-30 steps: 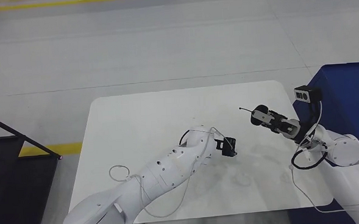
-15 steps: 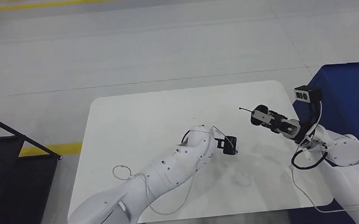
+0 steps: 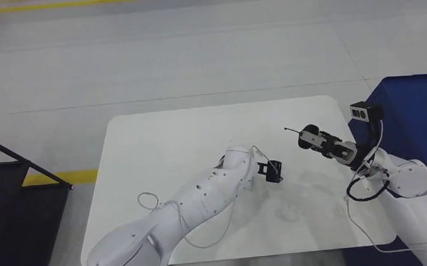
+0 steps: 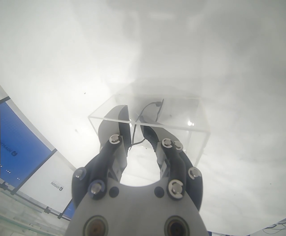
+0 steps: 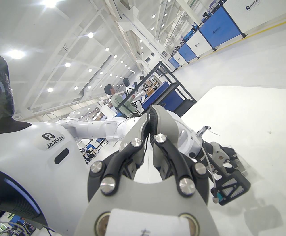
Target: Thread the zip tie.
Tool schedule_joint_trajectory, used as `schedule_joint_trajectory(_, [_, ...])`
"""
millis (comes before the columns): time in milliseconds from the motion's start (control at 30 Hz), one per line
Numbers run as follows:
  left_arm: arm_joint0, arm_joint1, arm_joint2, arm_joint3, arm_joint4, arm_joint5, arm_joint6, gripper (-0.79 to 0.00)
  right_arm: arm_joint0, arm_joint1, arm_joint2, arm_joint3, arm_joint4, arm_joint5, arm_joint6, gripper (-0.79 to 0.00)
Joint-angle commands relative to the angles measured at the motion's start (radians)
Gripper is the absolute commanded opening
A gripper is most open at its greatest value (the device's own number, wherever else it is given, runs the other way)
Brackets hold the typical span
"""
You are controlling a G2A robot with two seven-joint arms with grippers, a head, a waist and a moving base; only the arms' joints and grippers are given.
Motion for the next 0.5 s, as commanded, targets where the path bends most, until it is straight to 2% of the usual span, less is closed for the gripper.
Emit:
schedule_joint_trajectory(0, [-0.002,-0.005,-0.001,0.008,0.000,-0.003,0.002,-0.659,0.000,0.000,0.000,0.000,0.000,0.000,0.000,-0.785])
schedule_joint_trajectory(67, [-0.003,-0.010,-0.002,0.010,0.000,-0.007,-0.002,-0.702,0.000,0.000,0.000,0.000,0.000,0.000,0.000,-0.785])
schedule_joint_trajectory(133, [-0.002,-0.013,-0.004,0.008,-0.002,-0.012,-0.011,-0.785,0.000,0.000,0.000,0.000,0.000,0.000,0.000,-0.785])
schedule_joint_trajectory(467, [0.018,-0.010,-0.029,-0.045,-0.010,-0.032,-0.105,-0.785,0.000,0.000,0.000,0.000,0.000,0.000,0.000,-0.785])
